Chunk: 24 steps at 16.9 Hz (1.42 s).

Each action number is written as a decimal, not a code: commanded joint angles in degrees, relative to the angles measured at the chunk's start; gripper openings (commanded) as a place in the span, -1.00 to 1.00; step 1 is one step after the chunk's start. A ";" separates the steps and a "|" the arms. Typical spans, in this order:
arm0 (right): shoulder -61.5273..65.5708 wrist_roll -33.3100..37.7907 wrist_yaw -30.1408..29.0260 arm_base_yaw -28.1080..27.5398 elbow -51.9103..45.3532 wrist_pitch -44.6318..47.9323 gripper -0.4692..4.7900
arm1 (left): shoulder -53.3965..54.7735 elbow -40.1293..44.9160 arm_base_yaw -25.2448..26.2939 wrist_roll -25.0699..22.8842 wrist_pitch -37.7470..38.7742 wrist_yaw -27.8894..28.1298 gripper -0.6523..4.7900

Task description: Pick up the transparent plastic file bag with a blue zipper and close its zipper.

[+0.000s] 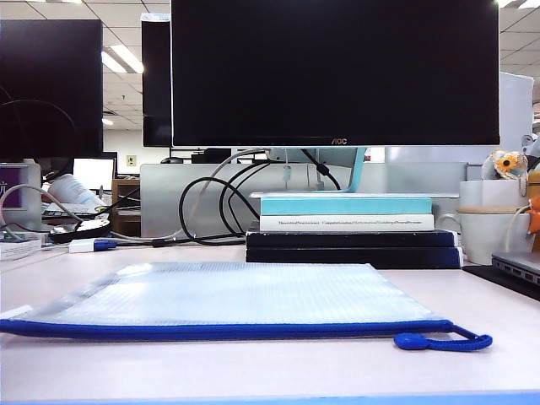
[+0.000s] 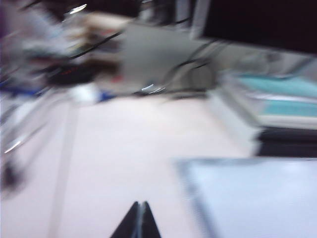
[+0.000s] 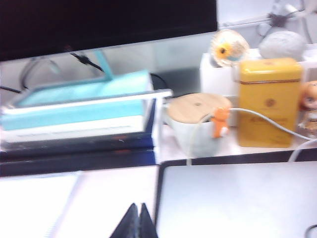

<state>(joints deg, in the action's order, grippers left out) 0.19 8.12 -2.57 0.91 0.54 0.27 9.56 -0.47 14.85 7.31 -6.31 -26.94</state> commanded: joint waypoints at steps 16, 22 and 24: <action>-0.09 3.06 0.92 -0.02 -0.04 -7.72 -0.84 | -5.44 -0.13 -11.91 -6.10 10.49 17.73 -0.78; -0.09 6.86 2.71 -0.07 -0.02 -7.72 -0.84 | -5.57 -0.13 -11.89 -3.89 8.76 18.03 -0.78; -0.09 6.86 2.67 -0.07 0.00 -7.67 -0.84 | -5.77 -0.13 -11.93 -6.67 9.60 15.91 -0.78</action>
<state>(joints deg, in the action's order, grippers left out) 0.19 14.94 0.01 0.84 0.51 -8.08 3.75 -0.43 2.94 2.42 3.70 -9.69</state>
